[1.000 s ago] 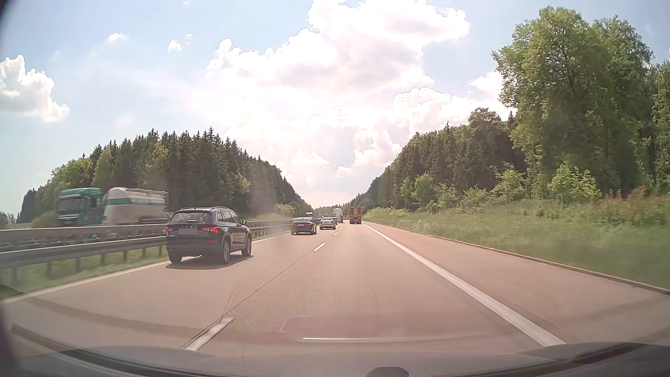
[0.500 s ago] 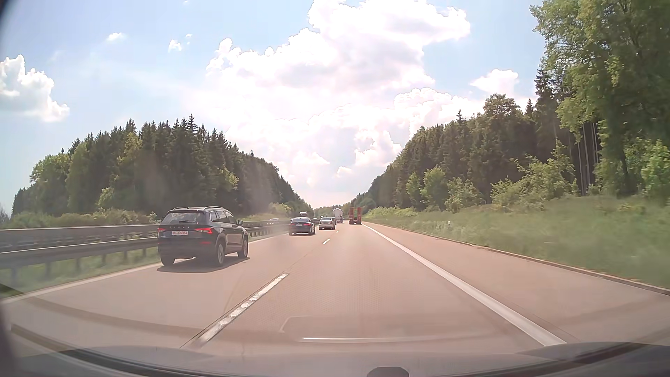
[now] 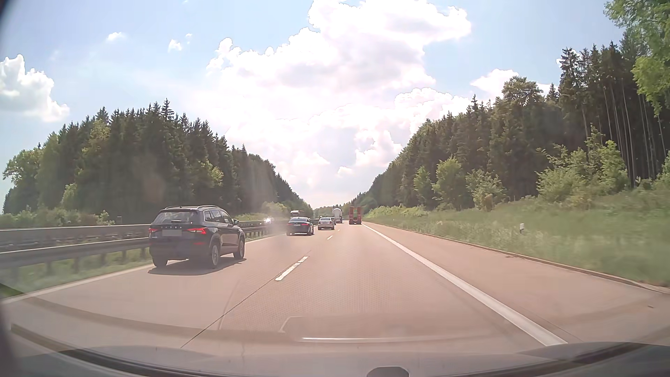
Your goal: Follow the waypoints while adhering to traffic rules and regulations
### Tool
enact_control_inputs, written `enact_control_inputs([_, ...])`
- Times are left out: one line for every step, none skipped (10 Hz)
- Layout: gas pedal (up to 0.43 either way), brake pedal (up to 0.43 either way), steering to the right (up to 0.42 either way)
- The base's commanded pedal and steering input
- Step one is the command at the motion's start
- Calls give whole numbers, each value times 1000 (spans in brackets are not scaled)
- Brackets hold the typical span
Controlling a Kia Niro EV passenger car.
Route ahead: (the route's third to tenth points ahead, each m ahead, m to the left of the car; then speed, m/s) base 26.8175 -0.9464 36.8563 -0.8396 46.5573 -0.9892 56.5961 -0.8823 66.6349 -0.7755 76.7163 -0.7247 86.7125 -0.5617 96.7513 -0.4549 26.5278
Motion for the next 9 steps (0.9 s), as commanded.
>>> enact_control_inputs([209, 0, -3])
enact_control_inputs([169, 0, -3])
enact_control_inputs([169, 0, -3])
enact_control_inputs([169, 0, -3])
enact_control_inputs([169, 0, -3])
enact_control_inputs([169, 0, -3])
enact_control_inputs([169, 0, -3])
enact_control_inputs([169, 0, -3])
enact_control_inputs([150, 0, -3])
